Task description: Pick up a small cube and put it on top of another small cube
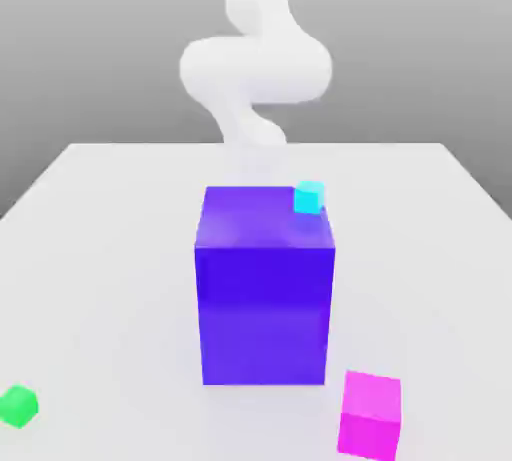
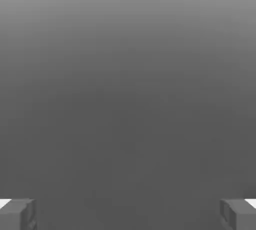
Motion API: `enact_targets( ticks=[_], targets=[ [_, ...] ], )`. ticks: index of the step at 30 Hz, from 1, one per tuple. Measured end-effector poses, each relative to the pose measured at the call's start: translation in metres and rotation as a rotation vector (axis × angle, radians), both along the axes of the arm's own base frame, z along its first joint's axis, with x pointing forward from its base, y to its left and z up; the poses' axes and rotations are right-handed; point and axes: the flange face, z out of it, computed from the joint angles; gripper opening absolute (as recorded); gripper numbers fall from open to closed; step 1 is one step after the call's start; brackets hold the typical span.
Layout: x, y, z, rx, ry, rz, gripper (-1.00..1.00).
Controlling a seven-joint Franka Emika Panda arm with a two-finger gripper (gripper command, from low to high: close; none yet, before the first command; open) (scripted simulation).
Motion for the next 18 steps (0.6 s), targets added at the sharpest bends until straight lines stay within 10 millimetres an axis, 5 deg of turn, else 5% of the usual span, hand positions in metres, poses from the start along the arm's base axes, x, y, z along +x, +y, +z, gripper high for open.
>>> enact_targets(
  ticks=[9, 18],
  targets=[
    [0.074, 0.028, -0.109, 0.364, 0.262, -0.239, 0.0],
    [0.112, 0.072, -0.229, 0.562, 0.524, -0.58, 0.0]
  ],
)
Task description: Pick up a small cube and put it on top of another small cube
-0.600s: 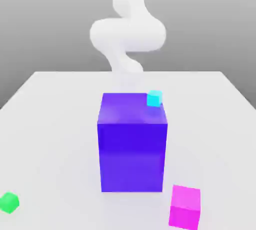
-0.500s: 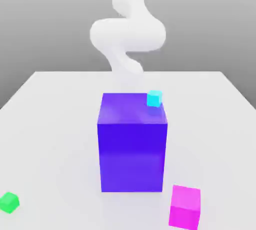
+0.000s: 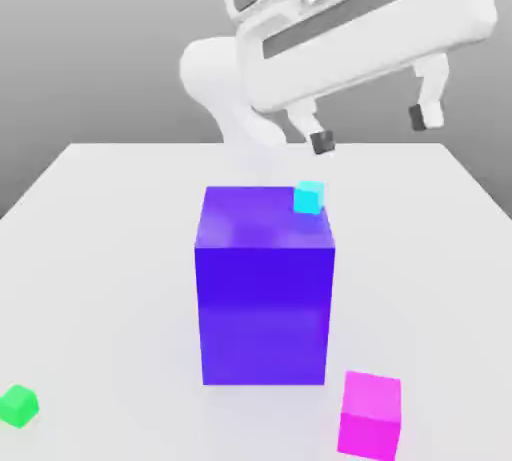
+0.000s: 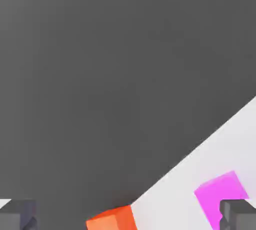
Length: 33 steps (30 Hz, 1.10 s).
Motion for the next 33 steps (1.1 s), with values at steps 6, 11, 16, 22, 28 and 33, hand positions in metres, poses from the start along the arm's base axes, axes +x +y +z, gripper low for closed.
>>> enact_targets(
  ticks=[6, 11, 16, 22, 28, 33],
  targets=[
    [0.005, 0.028, -0.079, 0.036, 0.186, -0.237, 0.0],
    [-0.001, 0.048, -0.141, 0.018, 0.309, -0.447, 0.0],
    [-0.012, 0.057, -0.196, -0.03, 0.387, -0.678, 0.0],
    [-0.024, 0.061, -0.253, -0.09, 0.409, -0.904, 0.0],
    [-0.027, 0.06, -0.302, -0.118, 0.428, -0.914, -1.0],
    [-0.028, 0.06, -0.303, -0.133, 0.437, -0.909, -1.0]
  ],
)
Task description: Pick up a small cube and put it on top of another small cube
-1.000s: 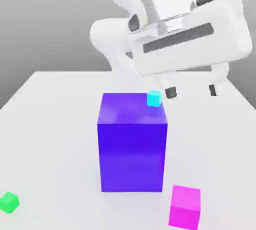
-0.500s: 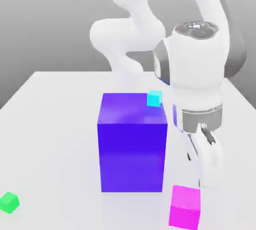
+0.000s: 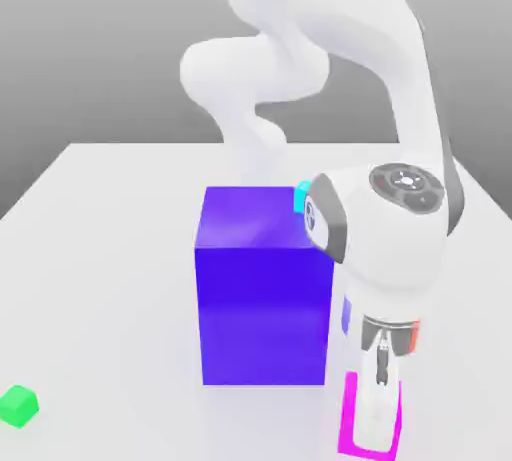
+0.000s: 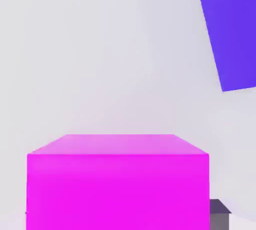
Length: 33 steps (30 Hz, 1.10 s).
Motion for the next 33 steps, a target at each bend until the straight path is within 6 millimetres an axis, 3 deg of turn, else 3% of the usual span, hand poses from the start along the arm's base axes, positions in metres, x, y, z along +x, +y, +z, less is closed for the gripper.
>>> enact_targets(
  ticks=[2, 7, 13, 23, 33],
  targets=[
    [0.003, 0.001, 0.008, 0.013, -0.031, -0.008, -1.0],
    [0.003, 0.006, 0.055, 0.014, -0.036, 0.015, -1.0],
    [0.026, 0.011, 0.075, -0.046, 0.027, 0.368, -1.0],
    [0.056, -0.108, 0.082, -0.016, 0.049, 0.588, -1.0],
    [0.054, -0.241, 0.089, 0.019, 0.045, 0.775, -1.0]
  ],
)
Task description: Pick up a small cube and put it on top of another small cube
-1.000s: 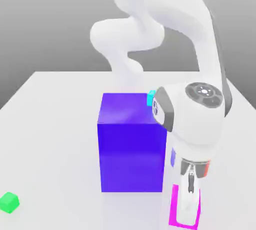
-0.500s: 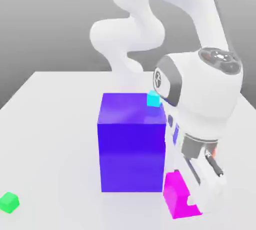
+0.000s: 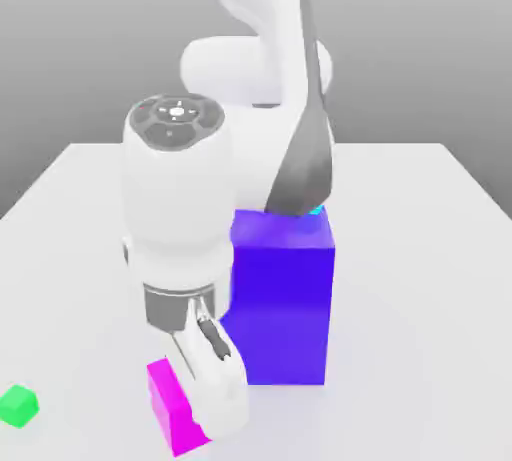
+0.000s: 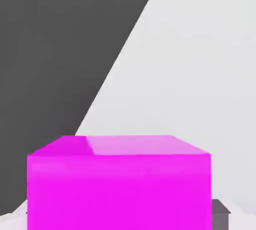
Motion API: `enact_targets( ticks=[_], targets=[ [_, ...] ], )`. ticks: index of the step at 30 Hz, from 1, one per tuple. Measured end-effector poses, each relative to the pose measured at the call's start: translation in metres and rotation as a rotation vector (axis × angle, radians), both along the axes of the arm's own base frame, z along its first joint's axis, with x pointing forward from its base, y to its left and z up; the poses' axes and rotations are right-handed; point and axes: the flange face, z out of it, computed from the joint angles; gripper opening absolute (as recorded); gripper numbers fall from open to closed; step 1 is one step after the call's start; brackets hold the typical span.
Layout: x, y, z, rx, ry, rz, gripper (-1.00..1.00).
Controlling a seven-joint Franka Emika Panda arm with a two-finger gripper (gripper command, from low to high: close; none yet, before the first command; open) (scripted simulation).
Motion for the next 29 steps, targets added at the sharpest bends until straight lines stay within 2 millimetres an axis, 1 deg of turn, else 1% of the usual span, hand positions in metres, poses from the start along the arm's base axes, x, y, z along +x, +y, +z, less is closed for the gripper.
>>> enact_targets(
  ticks=[4, 8, 11, 14, 16, 18, 19, 24, 25, 26, 27, 29],
  targets=[
    [-0.011, -0.053, 0.003, 0.013, -0.001, 0.075, -1.0],
    [-0.027, -0.105, 0.006, 0.024, -0.006, 0.145, -1.0],
    [-0.046, -0.144, 0.008, 0.034, -0.019, 0.172, -1.0],
    [-0.071, -0.181, 0.005, 0.044, -0.048, 0.158, -1.0],
    [-0.077, -0.191, -0.015, 0.045, -0.058, 0.147, -1.0],
    [-0.079, -0.193, -0.042, 0.045, -0.06, 0.144, -1.0],
    [-0.08, -0.193, -0.054, 0.045, -0.06, 0.144, 1.0],
    [-0.08, -0.193, -0.054, 0.045, -0.06, 0.144, 1.0],
    [-0.08, -0.193, -0.059, 0.045, -0.06, 0.143, 1.0],
    [-0.08, -0.194, -0.054, 0.046, -0.06, 0.143, 1.0],
    [-0.08, -0.194, -0.044, 0.045, -0.06, 0.144, 1.0],
    [-0.08, -0.194, -0.018, 0.045, -0.06, 0.144, 1.0]
  ],
)
